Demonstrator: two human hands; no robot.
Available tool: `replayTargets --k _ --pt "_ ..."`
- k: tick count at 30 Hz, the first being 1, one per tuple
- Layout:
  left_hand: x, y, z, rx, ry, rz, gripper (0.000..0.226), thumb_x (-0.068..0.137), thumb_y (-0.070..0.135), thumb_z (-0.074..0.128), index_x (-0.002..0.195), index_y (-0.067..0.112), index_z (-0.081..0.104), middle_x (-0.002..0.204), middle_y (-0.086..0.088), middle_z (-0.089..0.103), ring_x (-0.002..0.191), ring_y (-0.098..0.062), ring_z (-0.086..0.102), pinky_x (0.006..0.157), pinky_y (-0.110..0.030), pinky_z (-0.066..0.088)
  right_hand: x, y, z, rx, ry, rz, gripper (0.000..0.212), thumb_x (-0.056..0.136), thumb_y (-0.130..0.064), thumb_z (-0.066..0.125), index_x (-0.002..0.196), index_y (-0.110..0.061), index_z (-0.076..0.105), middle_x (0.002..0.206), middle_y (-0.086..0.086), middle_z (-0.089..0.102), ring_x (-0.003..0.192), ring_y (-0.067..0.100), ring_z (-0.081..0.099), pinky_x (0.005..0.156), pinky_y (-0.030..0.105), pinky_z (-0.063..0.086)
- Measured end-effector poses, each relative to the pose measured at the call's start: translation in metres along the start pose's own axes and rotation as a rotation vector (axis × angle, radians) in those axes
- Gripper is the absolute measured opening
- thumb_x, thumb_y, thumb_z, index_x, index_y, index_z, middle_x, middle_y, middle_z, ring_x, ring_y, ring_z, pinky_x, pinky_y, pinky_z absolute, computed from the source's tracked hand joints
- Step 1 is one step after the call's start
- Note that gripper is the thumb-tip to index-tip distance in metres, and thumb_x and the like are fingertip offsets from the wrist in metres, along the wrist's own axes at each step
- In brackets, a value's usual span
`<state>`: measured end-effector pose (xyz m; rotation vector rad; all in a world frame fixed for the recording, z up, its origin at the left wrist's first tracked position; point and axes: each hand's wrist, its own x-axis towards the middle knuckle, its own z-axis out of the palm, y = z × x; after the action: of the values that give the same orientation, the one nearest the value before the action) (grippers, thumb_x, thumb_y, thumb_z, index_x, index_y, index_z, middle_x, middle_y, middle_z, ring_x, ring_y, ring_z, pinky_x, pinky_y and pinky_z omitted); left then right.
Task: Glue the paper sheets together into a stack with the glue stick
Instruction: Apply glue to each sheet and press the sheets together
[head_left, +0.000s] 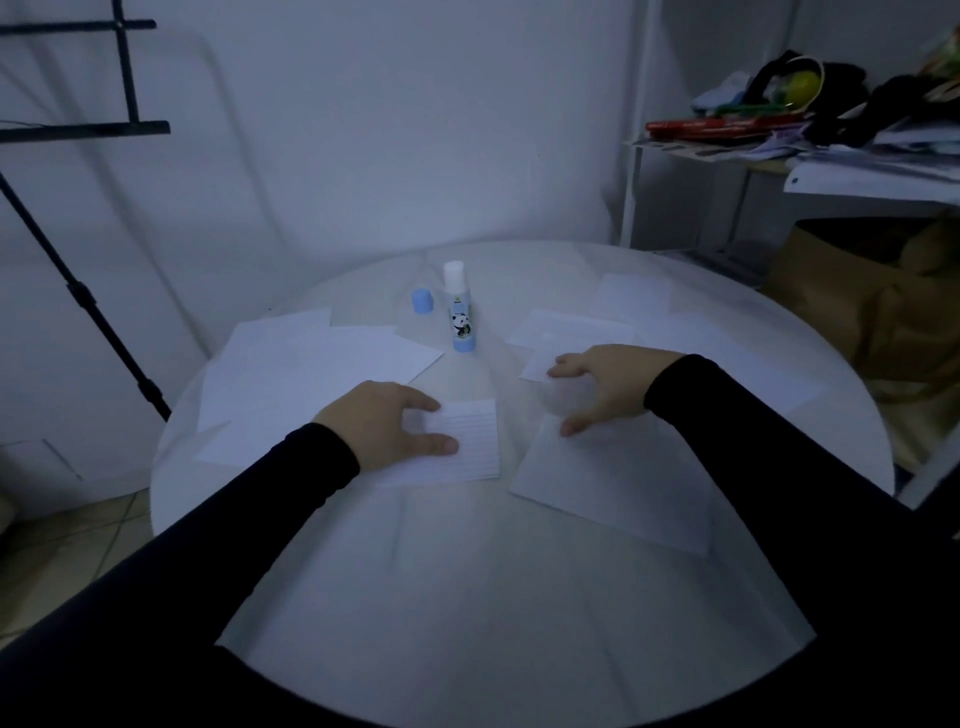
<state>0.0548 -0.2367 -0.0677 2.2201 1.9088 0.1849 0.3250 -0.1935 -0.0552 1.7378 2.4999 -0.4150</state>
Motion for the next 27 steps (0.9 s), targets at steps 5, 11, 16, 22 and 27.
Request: replayTargets --k 5,11,16,22,27 --pt "0.009 -0.019 -0.015 -0.068 0.082 0.000 0.048 0.075 0.060 0.068 0.115 0.034 0.065 0.124 0.008 0.061 0.115 -0.014 0.053 0.092 -0.024 0.037 0.013 -0.057 0.017 0.174 0.203 -0.237 0.056 0.080 -0.049 0.067 0.130 -0.029 0.054 0.140 -0.008 0.049 0.130 0.011 0.042 0.111 0.031 0.031" --pt "0.056 -0.058 -0.021 -0.016 0.139 -0.130 0.041 0.087 0.049 0.059 0.123 0.029 0.062 0.137 0.003 0.053 0.127 -0.017 0.045 0.102 -0.027 0.033 0.032 -0.087 0.019 0.085 0.152 -0.308 0.050 0.082 -0.046 0.065 0.128 -0.028 0.056 0.137 -0.008 0.051 0.127 0.012 0.043 0.109 0.031 0.033" --pt "0.079 -0.065 -0.020 0.056 0.014 -0.115 0.047 0.088 0.046 0.060 0.132 0.028 0.056 0.141 0.000 0.050 0.132 -0.019 0.041 0.104 -0.024 0.029 0.034 -0.095 0.024 0.038 0.027 -0.295 0.052 0.079 -0.046 0.068 0.127 -0.031 0.057 0.140 -0.010 0.049 0.128 0.013 0.043 0.110 0.034 0.032" --pt "0.089 -0.067 -0.025 0.066 -0.026 -0.075 0.044 0.085 0.048 0.064 0.126 0.030 0.061 0.135 0.000 0.054 0.124 -0.019 0.048 0.099 -0.024 0.033 0.026 -0.121 0.030 -0.021 -0.012 -0.407 0.052 0.085 -0.044 0.063 0.132 -0.023 0.054 0.147 -0.011 0.041 0.132 0.013 0.040 0.109 0.025 0.027" --pt "0.094 -0.070 -0.025 0.062 -0.063 -0.013 0.041 0.084 0.047 0.065 0.124 0.035 0.061 0.138 0.005 0.052 0.125 -0.016 0.046 0.102 -0.025 0.033 0.032 -0.155 0.042 -0.024 -0.048 -0.512 0.055 0.086 -0.040 0.063 0.135 -0.019 0.051 0.149 -0.006 0.039 0.134 0.016 0.037 0.110 0.026 0.025"
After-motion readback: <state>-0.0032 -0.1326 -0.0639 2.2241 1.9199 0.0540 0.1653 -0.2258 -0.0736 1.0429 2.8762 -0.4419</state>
